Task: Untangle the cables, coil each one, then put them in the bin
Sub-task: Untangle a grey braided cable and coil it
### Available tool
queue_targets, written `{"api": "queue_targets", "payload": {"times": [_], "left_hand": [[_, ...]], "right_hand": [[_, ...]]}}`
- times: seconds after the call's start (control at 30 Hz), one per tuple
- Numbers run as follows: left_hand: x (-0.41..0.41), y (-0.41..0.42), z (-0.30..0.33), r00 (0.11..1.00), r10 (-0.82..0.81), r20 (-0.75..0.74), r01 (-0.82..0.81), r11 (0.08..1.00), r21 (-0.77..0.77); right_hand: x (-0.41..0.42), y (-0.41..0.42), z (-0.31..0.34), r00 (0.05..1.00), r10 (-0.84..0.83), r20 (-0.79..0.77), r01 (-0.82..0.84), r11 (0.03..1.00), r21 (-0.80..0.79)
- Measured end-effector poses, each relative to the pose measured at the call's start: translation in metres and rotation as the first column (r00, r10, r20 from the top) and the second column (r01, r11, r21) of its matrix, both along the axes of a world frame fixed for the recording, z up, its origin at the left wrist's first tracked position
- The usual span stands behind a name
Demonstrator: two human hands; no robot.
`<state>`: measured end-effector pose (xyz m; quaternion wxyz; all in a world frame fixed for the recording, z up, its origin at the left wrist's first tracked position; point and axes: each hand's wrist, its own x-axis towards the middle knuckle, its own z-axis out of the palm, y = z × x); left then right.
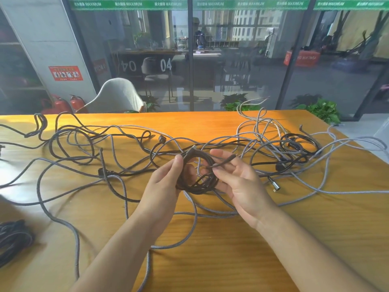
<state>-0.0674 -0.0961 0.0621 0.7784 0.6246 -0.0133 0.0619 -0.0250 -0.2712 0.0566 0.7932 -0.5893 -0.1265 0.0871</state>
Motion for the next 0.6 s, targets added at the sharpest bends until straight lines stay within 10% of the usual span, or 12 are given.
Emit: {"api": "queue_targets", "payload": {"times": [0.6], "left_hand": [[0.0, 0.002, 0.009, 1.0, 0.018, 0.005, -0.016, 0.965, -0.262]], "right_hand": [[-0.005, 0.001, 0.008, 0.976, 0.208, -0.058, -0.198, 0.969, 0.145]]}}
